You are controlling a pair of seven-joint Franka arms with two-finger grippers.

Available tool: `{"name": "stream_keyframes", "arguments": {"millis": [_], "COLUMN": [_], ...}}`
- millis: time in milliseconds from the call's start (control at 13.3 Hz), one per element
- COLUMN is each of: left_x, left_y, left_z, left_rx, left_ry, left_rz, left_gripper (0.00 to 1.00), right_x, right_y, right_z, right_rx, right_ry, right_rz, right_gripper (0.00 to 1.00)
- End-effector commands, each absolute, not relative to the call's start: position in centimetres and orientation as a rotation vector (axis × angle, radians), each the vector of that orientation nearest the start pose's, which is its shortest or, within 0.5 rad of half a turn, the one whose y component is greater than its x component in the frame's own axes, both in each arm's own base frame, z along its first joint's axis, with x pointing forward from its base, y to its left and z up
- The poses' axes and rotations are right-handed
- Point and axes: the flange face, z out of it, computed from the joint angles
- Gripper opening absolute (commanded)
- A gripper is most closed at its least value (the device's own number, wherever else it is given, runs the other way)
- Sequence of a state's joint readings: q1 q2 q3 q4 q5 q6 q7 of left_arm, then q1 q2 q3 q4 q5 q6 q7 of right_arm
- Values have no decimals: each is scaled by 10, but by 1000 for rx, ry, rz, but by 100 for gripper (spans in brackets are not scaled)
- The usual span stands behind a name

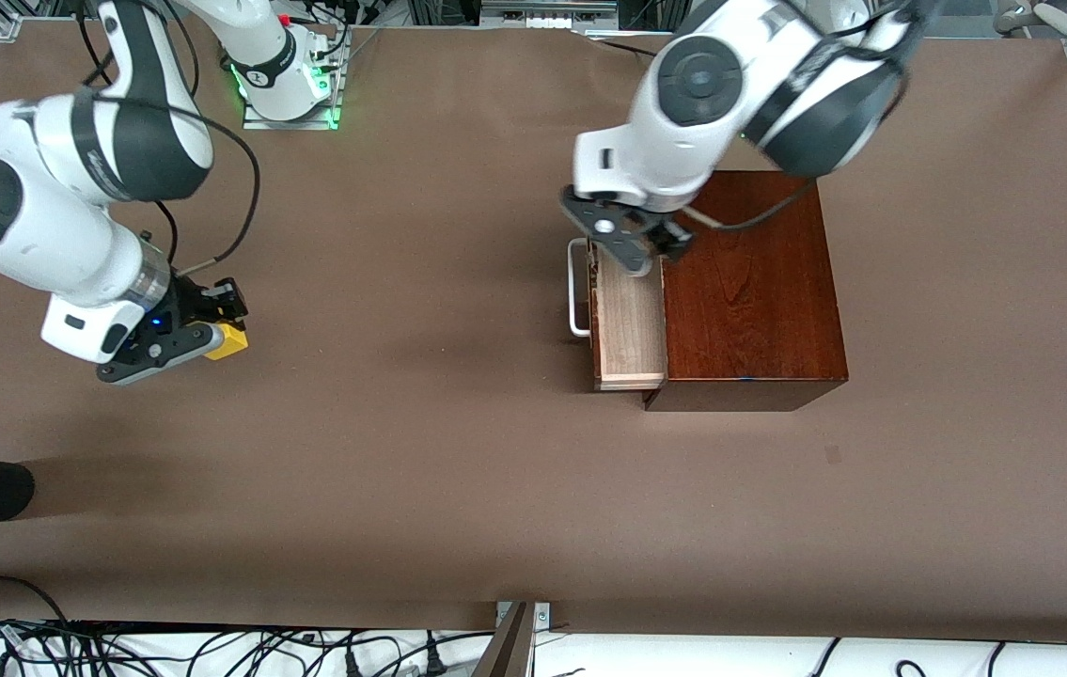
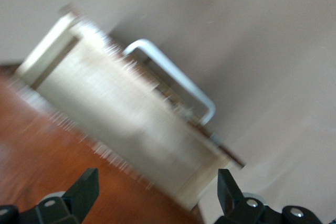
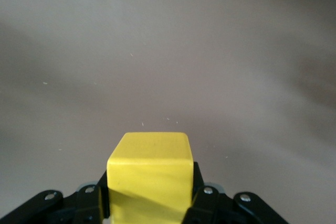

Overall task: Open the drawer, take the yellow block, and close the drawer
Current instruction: 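Lift the yellow cube out with the right gripper while the left gripper reaches the drawer, then push the drawer shut with the left gripper while the right gripper sets the cube down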

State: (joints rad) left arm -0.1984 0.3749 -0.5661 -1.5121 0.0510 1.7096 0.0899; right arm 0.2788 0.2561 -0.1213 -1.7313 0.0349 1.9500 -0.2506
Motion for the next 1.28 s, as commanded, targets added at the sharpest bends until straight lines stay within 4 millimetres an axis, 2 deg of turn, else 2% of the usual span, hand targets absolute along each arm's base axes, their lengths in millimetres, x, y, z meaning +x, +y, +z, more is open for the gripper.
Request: {"name": "stream_keyframes", "arguments": {"millis": [0, 151, 226, 302, 377, 528, 679, 829, 980, 1206], "left_x": [492, 484, 486, 490, 493, 494, 498, 500, 498, 497], "left_y": [-453, -477, -481, -485, -490, -494, -491, -488, -486, -478], "left_z": [447, 431, 422, 405, 401, 388, 376, 355, 336, 319], "left_rx": [-2923, -2930, -2927, -2904, -2848, -2718, -2570, -2420, -2332, -2144], "left_ry": [1505, 1558, 1588, 1632, 1714, 1855, 1969, 2076, 2141, 2278], "left_rz": [232, 168, 140, 92, 4, -30, -37, -57, -45, -4], "left_gripper": [100, 100, 100, 100, 100, 100, 100, 100, 100, 100], "right_x": [600, 596, 591, 587, 583, 574, 564, 556, 553, 545], "right_y": [98, 88, 83, 80, 78, 75, 72, 69, 68, 65], "right_z": [386, 349, 329, 309, 290, 261, 242, 224, 213, 199], "right_rx": [-3073, -3082, -3087, -3091, -3095, -3104, -3112, -3116, -3125, -3136], "right_ry": [-544, -516, -507, -498, -491, -452, -421, -411, -358, -291], "right_rz": [77, 92, 80, 63, 63, 53, 53, 67, 91, 74], "right_gripper": [0, 0, 0, 0, 0, 0, 0, 0, 0, 0]}}
